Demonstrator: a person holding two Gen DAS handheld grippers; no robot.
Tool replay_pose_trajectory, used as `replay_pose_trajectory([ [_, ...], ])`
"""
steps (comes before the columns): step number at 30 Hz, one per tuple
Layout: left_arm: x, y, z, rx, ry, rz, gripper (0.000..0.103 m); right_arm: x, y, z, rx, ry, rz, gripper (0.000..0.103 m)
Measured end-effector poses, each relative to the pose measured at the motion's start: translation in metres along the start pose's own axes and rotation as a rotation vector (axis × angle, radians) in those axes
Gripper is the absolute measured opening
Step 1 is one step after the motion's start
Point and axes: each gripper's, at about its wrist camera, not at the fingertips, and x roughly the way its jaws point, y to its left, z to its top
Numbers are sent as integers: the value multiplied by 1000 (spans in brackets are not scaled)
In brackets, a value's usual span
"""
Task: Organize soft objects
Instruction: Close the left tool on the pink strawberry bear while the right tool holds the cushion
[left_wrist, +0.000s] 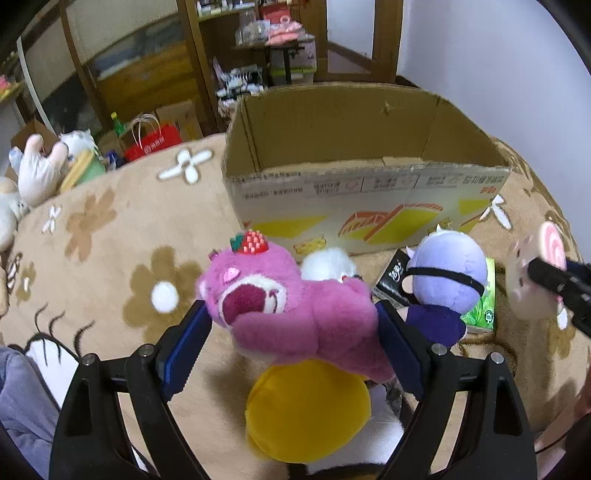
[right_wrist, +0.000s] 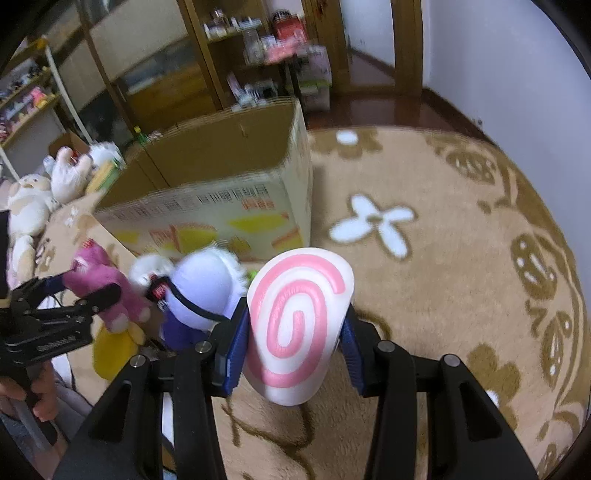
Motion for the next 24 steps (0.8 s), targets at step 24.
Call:
replay_pose_trajectory([
  [24, -6, 15, 5, -50, 11, -14, 87, -28, 16, 4, -71, -141, 6, 48],
])
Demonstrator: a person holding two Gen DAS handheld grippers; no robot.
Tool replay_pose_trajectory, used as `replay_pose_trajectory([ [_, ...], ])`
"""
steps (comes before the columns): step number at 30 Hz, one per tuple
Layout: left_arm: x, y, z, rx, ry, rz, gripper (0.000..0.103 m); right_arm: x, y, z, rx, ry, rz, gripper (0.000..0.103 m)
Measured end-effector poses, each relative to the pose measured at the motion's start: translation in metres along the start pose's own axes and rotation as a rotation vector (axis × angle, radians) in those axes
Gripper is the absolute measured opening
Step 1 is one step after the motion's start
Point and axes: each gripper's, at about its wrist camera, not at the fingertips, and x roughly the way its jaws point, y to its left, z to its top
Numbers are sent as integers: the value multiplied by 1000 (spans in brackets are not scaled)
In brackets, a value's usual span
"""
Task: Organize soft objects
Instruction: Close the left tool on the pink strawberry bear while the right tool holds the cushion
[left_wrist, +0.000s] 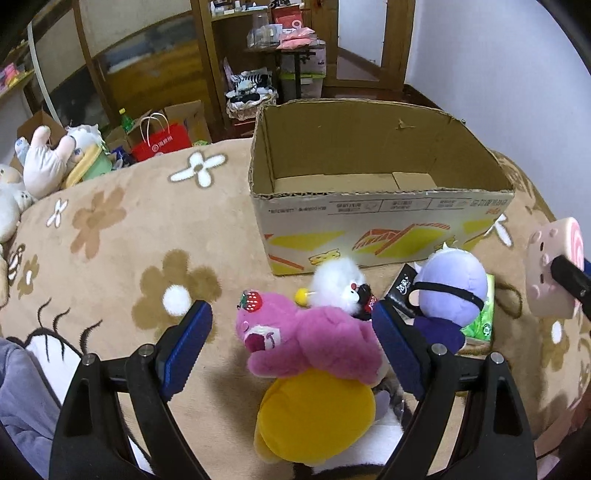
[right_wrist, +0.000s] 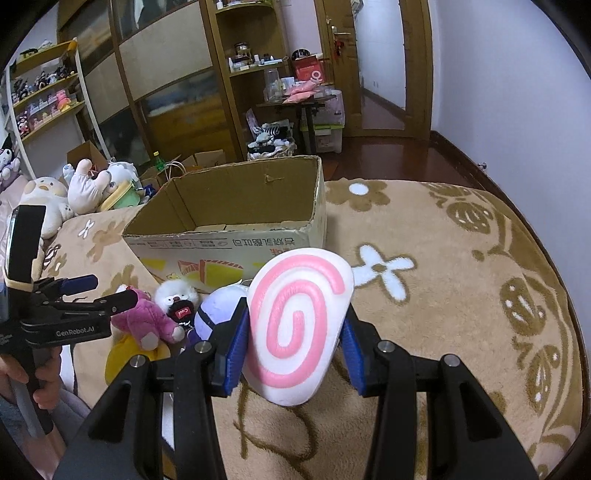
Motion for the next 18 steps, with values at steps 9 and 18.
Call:
replay_pose_trajectory([
  [9, 34, 9, -3, -61, 177, -16, 94, 3, 0, -2, 5, 22, 2, 48],
  [18, 59, 18, -5, -152, 269, -108, 92, 10, 2, -2, 1, 49, 8, 48],
])
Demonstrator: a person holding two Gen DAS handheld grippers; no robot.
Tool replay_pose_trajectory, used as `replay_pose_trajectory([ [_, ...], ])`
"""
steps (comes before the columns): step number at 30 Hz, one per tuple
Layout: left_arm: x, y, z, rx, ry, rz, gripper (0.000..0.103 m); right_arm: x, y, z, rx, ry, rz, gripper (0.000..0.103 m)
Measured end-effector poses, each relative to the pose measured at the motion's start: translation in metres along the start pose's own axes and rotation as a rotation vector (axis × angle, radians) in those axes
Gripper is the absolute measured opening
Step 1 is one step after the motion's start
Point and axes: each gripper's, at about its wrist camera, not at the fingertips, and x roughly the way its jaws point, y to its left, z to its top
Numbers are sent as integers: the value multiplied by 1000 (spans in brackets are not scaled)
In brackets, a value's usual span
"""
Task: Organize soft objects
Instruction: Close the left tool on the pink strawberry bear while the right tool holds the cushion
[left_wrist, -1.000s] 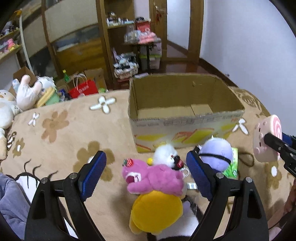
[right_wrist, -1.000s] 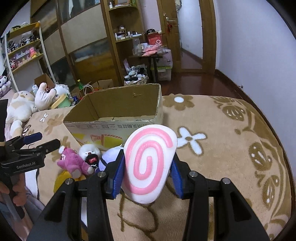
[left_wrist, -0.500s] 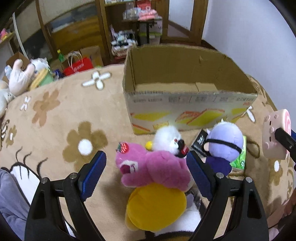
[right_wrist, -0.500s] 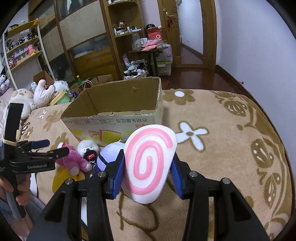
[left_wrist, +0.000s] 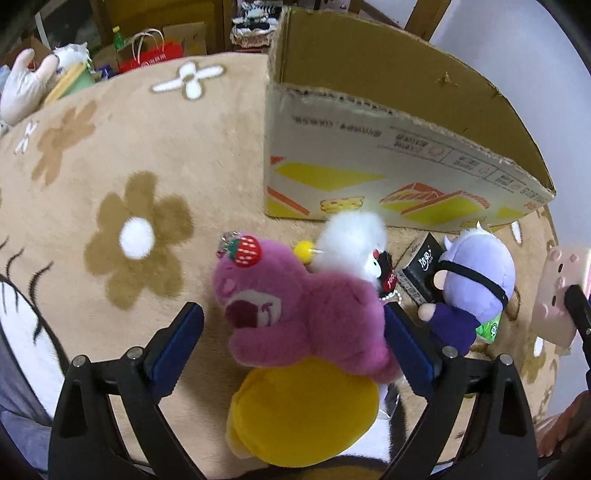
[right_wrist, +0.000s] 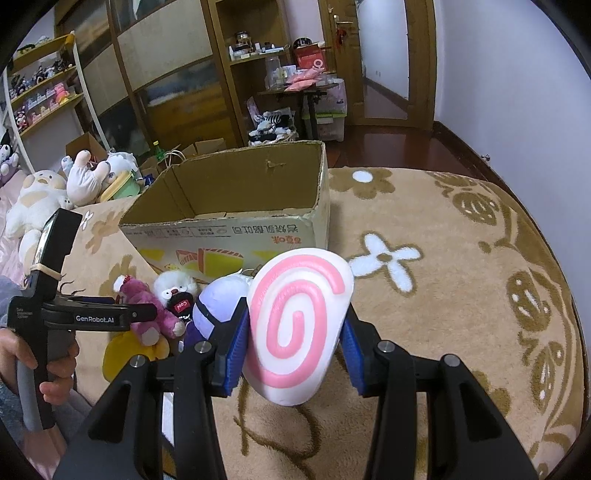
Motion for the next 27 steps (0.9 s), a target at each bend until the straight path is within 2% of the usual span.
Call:
replay_pose_trajectory([
  [1, 1, -1, -1, 2, -1, -7, 85, 1, 0, 0, 0, 3, 1, 48],
  [2, 1, -3, -1, 6, -3, -15, 83, 1, 0, 0, 1, 4, 2, 48],
  [7, -3, -7, 0, 10, -76, -9, 78, 4, -1, 0, 6, 17, 6, 48],
  [14, -10, -6, -1, -4, -88, -24, 71, 4, -1, 0, 9, 17, 8, 48],
  [20, -11, -1, -1, -8, -96, -27, 69, 4, -1, -1, 10, 16, 9, 48],
  [27, -27, 0, -9, -3, -149, -4, 69, -2, -5, -1, 26, -7, 8, 48],
])
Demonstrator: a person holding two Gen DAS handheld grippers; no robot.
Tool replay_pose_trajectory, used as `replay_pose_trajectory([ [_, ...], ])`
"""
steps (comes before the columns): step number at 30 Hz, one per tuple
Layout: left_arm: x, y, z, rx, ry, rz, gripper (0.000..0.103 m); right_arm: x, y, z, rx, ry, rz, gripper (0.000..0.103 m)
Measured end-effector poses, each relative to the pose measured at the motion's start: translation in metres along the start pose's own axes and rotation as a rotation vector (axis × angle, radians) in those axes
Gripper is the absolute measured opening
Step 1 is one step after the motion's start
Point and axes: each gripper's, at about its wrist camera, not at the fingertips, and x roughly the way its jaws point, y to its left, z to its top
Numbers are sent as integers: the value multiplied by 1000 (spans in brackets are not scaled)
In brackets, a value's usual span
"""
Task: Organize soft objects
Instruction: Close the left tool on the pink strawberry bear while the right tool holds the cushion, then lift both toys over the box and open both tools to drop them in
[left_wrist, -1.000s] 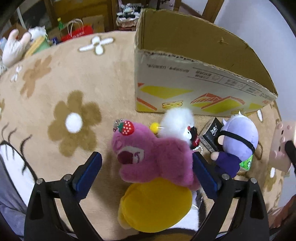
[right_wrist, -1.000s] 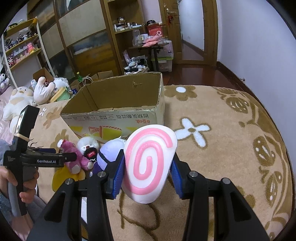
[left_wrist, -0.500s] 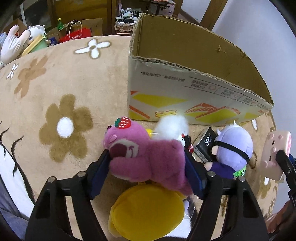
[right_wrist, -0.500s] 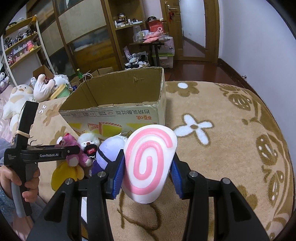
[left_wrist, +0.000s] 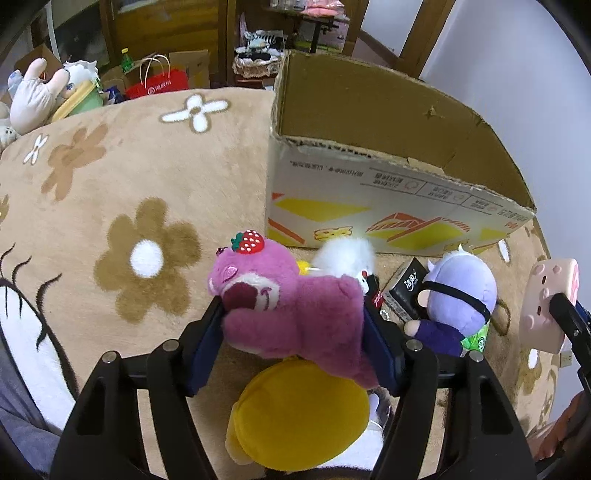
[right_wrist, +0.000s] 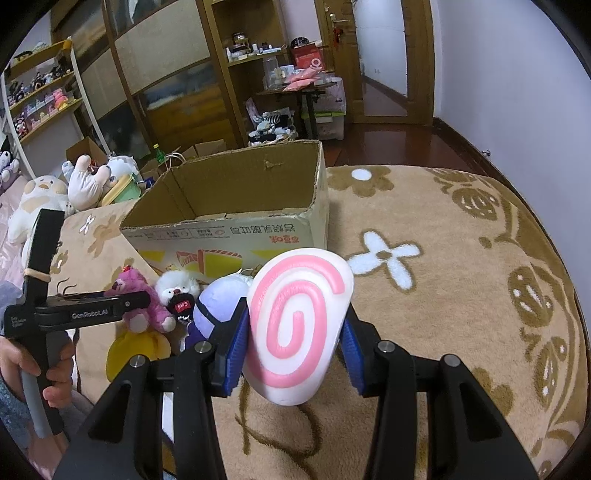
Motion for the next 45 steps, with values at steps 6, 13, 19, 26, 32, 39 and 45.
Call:
replay_pose_trajectory([
  [6, -30, -7, -7, 39, -119, 18, 69, -10, -2, 4, 3, -54, 1, 48],
  [13, -69, -8, -10, 46, -280, -3, 69, -20, 1, 8, -20, -116, 4, 48],
  [19, -102, -22, -4, 84, -463, 0, 70, -35, 9, 19, -59, -225, 18, 48],
  [26, -124, -47, 9, 193, -572, 3, 70, -39, 22, 35, -109, -325, 29, 48],
  [32, -129, -63, 28, 253, -591, 6, 71, -27, 25, 52, -92, -332, 65, 48],
  [39, -113, -64, 53, 270, -588, 47, 71, -5, 33, 77, -125, -331, 74, 48],
  [45, -85, -57, 67, 246, -533, 48, 73, 21, 30, 80, -109, -300, 91, 49],
])
